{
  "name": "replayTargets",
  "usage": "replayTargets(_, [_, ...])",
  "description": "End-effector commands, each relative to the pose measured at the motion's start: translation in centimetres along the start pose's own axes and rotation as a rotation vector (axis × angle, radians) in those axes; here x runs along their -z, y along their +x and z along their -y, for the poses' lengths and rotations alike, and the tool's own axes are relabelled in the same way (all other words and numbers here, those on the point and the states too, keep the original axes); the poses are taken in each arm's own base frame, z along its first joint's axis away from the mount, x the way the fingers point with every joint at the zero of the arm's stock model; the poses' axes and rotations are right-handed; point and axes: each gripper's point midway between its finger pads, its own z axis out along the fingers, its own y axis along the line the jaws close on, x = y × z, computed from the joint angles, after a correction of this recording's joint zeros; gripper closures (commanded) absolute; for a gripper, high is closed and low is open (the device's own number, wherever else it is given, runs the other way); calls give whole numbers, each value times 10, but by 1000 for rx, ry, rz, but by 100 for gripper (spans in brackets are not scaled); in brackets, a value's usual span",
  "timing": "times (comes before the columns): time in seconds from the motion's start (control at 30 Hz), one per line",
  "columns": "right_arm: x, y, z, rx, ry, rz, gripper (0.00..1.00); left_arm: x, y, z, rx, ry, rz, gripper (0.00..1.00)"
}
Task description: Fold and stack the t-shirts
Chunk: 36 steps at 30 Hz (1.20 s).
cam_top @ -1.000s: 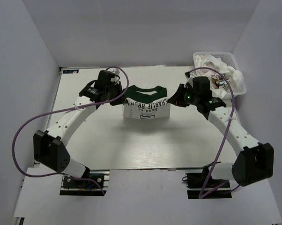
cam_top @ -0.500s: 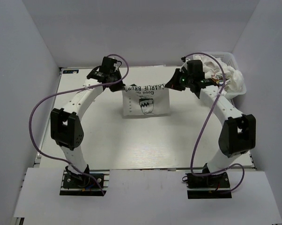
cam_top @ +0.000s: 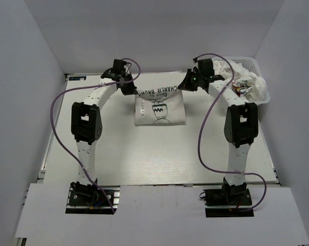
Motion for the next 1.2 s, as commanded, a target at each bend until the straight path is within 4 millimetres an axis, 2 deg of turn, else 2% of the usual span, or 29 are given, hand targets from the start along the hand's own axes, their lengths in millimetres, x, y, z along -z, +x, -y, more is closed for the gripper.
replayTargets(0.0, [-13, -18, -4, 1, -37, 16, 100, 4, -21, 8, -12, 83, 43, 100])
replayTargets(0.1, [-32, -9, 6, -31, -34, -2, 100, -8, -29, 10, -15, 125, 61, 99])
replayTargets(0.13, [-35, -15, 5, -28, -49, 22, 100, -7, -37, 16, -21, 144, 74, 76])
replayTargets(0.17, [-36, -18, 3, -32, -60, 29, 100, -8, -37, 20, -34, 166, 67, 41])
replayTargets(0.2, [-39, -21, 5, -31, -61, 40, 80, -10, -41, 15, -39, 162, 73, 1])
replayTargets(0.23, [-38, -23, 4, -27, -60, 44, 78, -6, -49, 20, -59, 173, 95, 1])
replayTargets(0.27, [-36, -26, -1, -15, -67, 52, 70, -4, -49, 20, -70, 170, 92, 1])
replayTargets(0.3, [-32, -30, 0, -10, -44, 73, 31, -4, -47, 18, -77, 166, 85, 1])
replayTargets(0.33, [-26, -30, -1, -12, -39, 80, 10, 2, -50, 19, -85, 156, 91, 1])
replayTargets(0.37, [-24, -33, -1, -5, -39, 97, 9, 6, -50, 19, -111, 155, 93, 1])
replayTargets(0.4, [-12, -41, -7, 1, -34, 130, 9, 9, -48, 18, -118, 151, 86, 1])
replayTargets(0.43, [-8, -30, -6, 3, -33, 130, 9, 15, -45, 16, -115, 137, 83, 1])
replayTargets(0.47, [4, -36, -11, 12, -36, 155, 9, 18, -43, 15, -128, 135, 81, 1])
replayTargets(0.5, [2, -18, -4, 6, -22, 124, 9, 21, -40, 13, -140, 132, 77, 1])
replayTargets(0.53, [4, -16, -7, 12, -30, 127, 9, 20, -25, 13, -151, 135, 44, 1])
replayTargets(0.57, [18, -24, -18, 36, -54, 155, 9, 28, -21, 24, -173, 161, 47, 1])
replayTargets(0.6, [18, -14, -15, 30, -57, 138, 9, 30, -20, 25, -186, 173, 47, 1])
replayTargets(0.63, [23, -8, -25, 45, -99, 132, 9, 26, -7, 28, -189, 191, 13, 1])
replayTargets(0.67, [25, -7, -33, 53, -123, 134, 9, 30, 0, 43, -203, 252, -8, 1])
replayTargets(0.73, [23, 10, -41, 64, -163, 100, 9, 26, 21, 49, -198, 296, -65, 1])
replayTargets(0.77, [22, 11, -47, 73, -185, 115, 9, 22, 30, 59, -208, 313, -70, 1])
replayTargets(0.83, [21, 17, -57, 81, -234, 112, 9, 17, 47, 59, -204, 310, -103, 1])
replayTargets(0.87, [10, 34, -53, 57, -240, 79, 9, 11, 51, 56, -201, 305, -112, 1])
replayTargets(0.9, [7, 27, -58, 57, -279, 108, 9, 6, 57, 51, -195, 296, -129, 1])
replayTargets(0.93, [2, 29, -55, 41, -276, 98, 9, 1, 58, 48, -192, 284, -133, 1])
replayTargets(0.97, [-13, 33, -48, 23, -281, 69, 9, -6, 66, 40, -181, 259, -159, 1])
replayTargets(1.03, [-24, 35, -38, -4, -237, 47, 9, -15, 76, 21, -165, 183, -187, 1])
replayTargets(1.13, [-49, 53, -4, -45, -140, 18, 9, -25, 99, -17, -122, 68, -262, 1])
replayTargets(1.17, [-53, 52, 8, -61, -93, 32, 9, -27, 103, -23, -120, 47, -269, 1])
